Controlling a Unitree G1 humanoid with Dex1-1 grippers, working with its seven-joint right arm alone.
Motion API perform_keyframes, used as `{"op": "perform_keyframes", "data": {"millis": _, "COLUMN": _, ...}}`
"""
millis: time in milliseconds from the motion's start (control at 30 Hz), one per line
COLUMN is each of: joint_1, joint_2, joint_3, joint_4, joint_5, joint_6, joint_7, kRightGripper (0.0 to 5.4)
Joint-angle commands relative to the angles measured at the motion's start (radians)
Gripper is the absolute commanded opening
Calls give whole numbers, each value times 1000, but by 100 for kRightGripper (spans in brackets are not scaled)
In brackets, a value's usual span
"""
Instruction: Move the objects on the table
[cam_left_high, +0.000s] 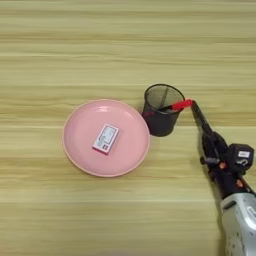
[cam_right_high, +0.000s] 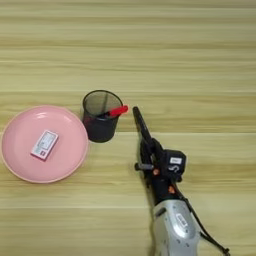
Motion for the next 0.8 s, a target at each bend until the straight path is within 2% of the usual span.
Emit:
{"op": "perform_keyframes", "data": {"millis": 33, "joint_1": -6, "joint_2": -13, "joint_3": 6, "joint_4": 4, "joint_5": -19, "joint_6": 27, "joint_7": -11, "kRightGripper": 104}}
{"op": "perform_keyframes", "data": {"millis": 467, "joint_1": 0, "joint_2": -13, "joint_3": 16, "joint_4": -8, "joint_5": -20, "joint_6": 47, "joint_7": -7, "kRightGripper": 104}}
{"op": "perform_keyframes", "data": {"millis": 500, "joint_1": 1, "joint_2": -14, "joint_3": 16, "joint_4": -9, "joint_5": -20, "joint_6": 47, "joint_7": -6, "kRightGripper": 133}}
{"op": "perform_keyframes", "data": {"millis": 800, "joint_1": 10, "joint_2": -12, "joint_3": 21, "joint_4": -48, "joint_5": -13, "joint_6": 48, "joint_7": -2, "kRightGripper": 222}}
